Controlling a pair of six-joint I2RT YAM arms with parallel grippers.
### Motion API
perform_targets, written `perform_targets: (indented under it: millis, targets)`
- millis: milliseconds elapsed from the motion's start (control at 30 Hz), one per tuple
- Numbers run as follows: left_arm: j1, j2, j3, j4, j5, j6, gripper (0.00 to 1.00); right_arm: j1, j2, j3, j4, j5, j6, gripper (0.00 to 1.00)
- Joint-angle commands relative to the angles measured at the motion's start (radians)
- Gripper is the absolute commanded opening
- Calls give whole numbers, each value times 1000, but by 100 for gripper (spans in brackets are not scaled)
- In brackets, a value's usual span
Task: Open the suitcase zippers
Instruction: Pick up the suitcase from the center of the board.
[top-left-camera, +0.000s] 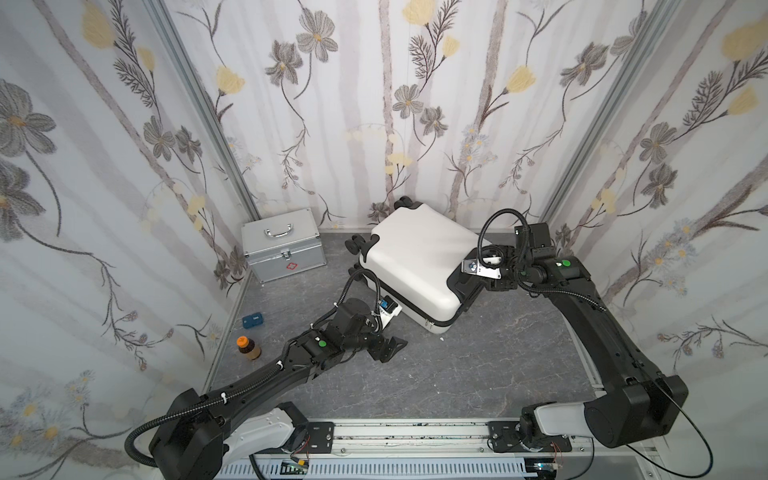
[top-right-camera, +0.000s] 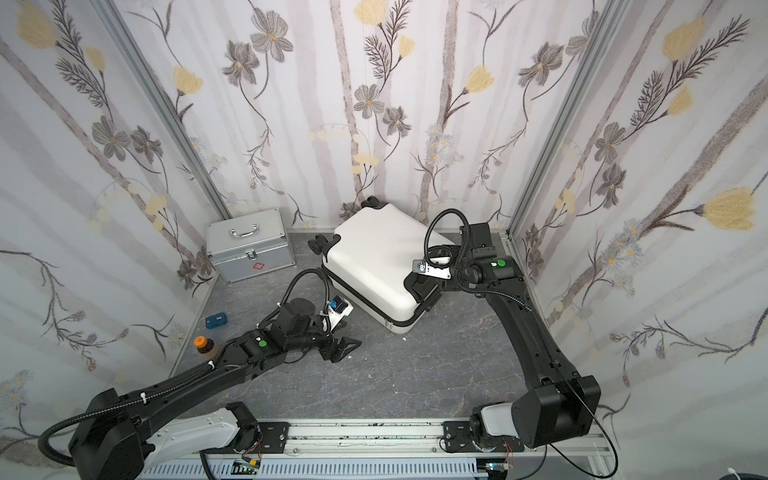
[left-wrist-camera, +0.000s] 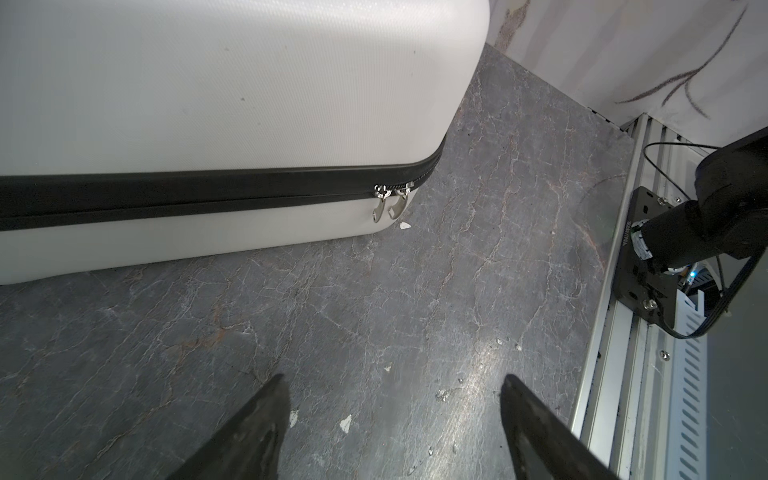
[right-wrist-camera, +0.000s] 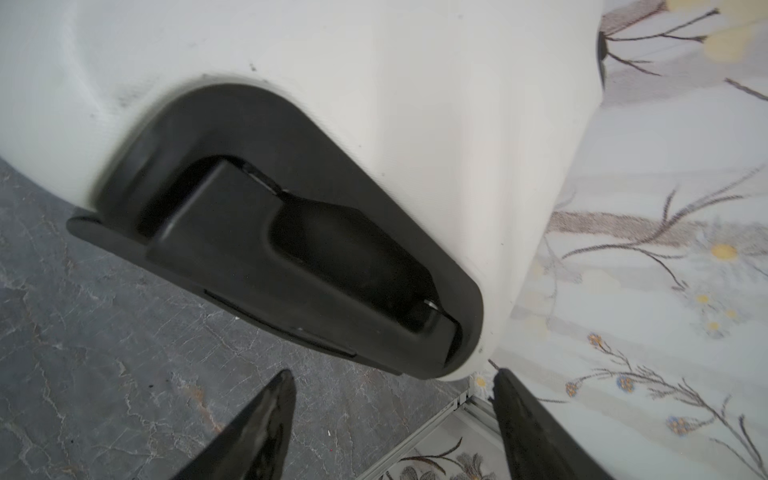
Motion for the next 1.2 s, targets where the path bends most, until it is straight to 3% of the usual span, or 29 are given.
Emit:
perform_targets:
  millis: [0, 167, 367, 500, 567, 667, 867, 1067, 1167]
  targets:
    - [0, 13, -7, 22, 36, 0, 81, 0, 36, 18, -94, -43, -179, 71]
    - [0, 28, -28, 56, 52, -13, 81, 26, 113, 34, -105, -24, -269, 69]
    - [0, 61, -21, 57, 54, -5, 81, 61, 199, 46, -122, -39, -283, 64]
    - [-1, 73, -25, 67, 33, -18, 81, 76, 235, 38, -129, -52, -280, 56]
    - [-1, 73, -34, 84, 7, -34, 80, 85, 239, 31, -127, -63, -275, 47]
    - [-6, 81, -75, 178, -46, -65, 79, 98, 219, 24, -133, -81, -273, 31]
    - [-26, 89, -207, 475, -85, -124, 74, 112, 141, 39, -141, -131, -254, 15]
    - [-42, 103, -316, 696, -184, -96, 70, 123, 83, 54, -181, -195, -247, 5]
    - [-41, 138, -298, 721, -149, -17, 63, 125, 54, 65, -227, -220, -243, 2]
